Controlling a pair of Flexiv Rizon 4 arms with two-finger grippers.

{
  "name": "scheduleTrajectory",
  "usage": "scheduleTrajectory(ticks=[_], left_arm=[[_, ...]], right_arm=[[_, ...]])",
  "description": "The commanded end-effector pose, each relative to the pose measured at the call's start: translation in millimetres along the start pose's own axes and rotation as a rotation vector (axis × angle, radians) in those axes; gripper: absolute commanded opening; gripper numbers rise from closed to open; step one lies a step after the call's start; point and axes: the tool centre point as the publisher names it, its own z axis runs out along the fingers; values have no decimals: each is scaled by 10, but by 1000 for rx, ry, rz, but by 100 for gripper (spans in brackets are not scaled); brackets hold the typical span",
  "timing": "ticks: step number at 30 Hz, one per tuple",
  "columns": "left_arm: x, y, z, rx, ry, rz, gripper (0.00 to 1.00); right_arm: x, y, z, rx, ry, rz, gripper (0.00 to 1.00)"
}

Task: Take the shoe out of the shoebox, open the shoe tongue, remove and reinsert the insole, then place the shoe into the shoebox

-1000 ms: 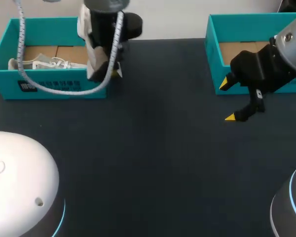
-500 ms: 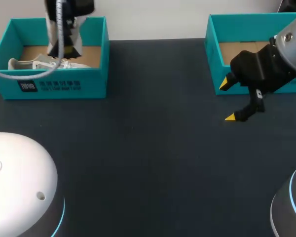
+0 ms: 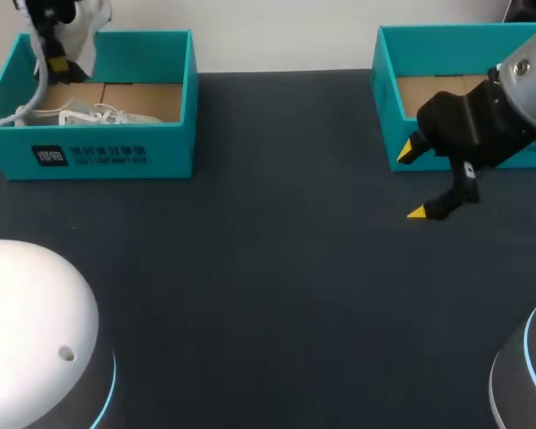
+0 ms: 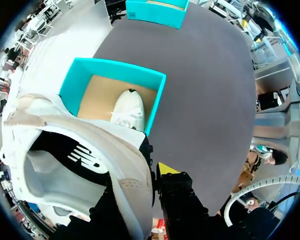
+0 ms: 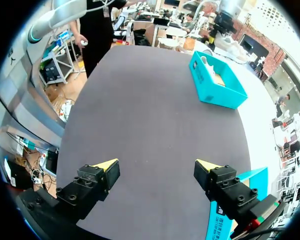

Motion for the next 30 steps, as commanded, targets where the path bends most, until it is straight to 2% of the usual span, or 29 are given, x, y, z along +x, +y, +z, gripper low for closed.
scheduleTrajectory(ticks=[1,5,12,16,30], left_arm=[[-343,157,-13,16,63,-12,0],[-557,319,-35,13,72,-27,0],[-738,458,-23,28,106,-24,0],[-794,479,-16,37,107,-67,0],[-794,479,-16,37,107,-67,0]], right_arm=[[-7,5,20,2,0,0,100],[-7,5,20,2,0,0,100],[-7,5,20,2,0,0,100],[-7,5,20,2,0,0,100],[-7,5,20,2,0,0,100]])
